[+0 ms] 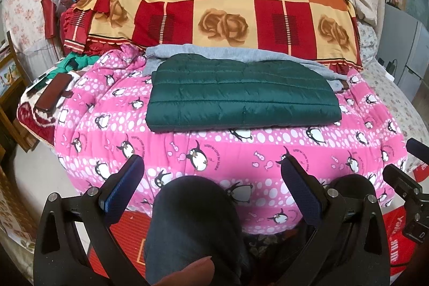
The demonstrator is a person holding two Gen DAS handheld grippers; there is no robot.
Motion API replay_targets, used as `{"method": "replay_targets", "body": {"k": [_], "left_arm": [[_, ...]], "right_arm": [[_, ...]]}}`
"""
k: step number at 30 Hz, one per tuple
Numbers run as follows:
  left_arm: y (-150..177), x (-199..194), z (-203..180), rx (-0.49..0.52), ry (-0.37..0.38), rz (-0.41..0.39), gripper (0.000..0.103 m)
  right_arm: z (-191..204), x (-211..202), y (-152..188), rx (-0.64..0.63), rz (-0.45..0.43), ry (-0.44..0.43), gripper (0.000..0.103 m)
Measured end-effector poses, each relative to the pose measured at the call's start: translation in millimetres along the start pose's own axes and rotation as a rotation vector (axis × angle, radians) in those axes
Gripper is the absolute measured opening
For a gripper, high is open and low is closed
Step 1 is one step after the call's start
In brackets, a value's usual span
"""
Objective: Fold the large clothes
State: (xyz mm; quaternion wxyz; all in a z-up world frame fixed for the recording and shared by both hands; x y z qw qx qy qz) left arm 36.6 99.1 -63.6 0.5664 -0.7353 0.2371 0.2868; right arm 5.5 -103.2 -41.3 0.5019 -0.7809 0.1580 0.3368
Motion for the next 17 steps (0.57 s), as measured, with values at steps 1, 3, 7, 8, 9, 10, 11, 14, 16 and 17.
{"method": "replay_targets", "body": {"k": [1, 3, 7, 8, 9, 10, 11, 14, 16, 17], "left_arm": [[-0.1, 0.4, 0.0, 0.001, -0.001, -0.002, 0.102], [0.6, 0.6, -0.4, 0.000, 0.000, -0.002, 0.102], [1.5, 0.9, -1.9, 0.003, -0.001, -0.001, 0.102], [1.7, 1.0, -1.9, 0.001, 0.002, 0.001, 0.102], [2.1, 0.7, -2.1, 0.000, 0.006, 0.003, 0.102], [2.7, 1.0, -2.5, 0.001, 0.012, 0.007, 0.102], [2.9, 0.4, -3.0, 0.001, 0.018, 0.005, 0.102], [2.0, -3.3, -3.4, 0.005, 0.022, -0.017, 0.102], [0.5, -6.6, -3.1, 0.011, 0.022, -0.036, 0.102], [-0.1, -8.2, -3.7, 0.016, 0.025, -0.043, 0.102]], "right_arm": [[-0.1, 0.0, -0.1, -0.001, -0.001, 0.000, 0.076], [-0.3, -0.8, -0.3, 0.001, -0.003, -0.003, 0.076], [-0.7, -1.8, -1.9, -0.003, -0.003, -0.005, 0.076], [-0.6, -1.7, -1.8, -0.003, -0.003, -0.005, 0.076], [-0.5, -1.8, -1.9, -0.004, -0.003, -0.006, 0.076], [0.2, -1.8, -2.0, -0.004, -0.004, -0.006, 0.076], [0.5, -1.6, -2.0, -0.005, -0.003, -0.005, 0.076], [1.8, -1.5, -2.0, -0.005, -0.001, -0.005, 0.076], [1.5, -1.5, -2.1, -0.005, -0.002, -0.005, 0.076], [1.5, -1.5, -2.0, -0.004, -0.002, -0.005, 0.076]]}}
Point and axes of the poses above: each gripper's, at about its wrist camera, not at the fingertips, and x roughly the way its jaws point, z to its left, y to its underside, the point moved 9 cm from there along x, roughly the way its jaws point, and after that the axes turned 14 degrees about -x, right-handed, at the moved point
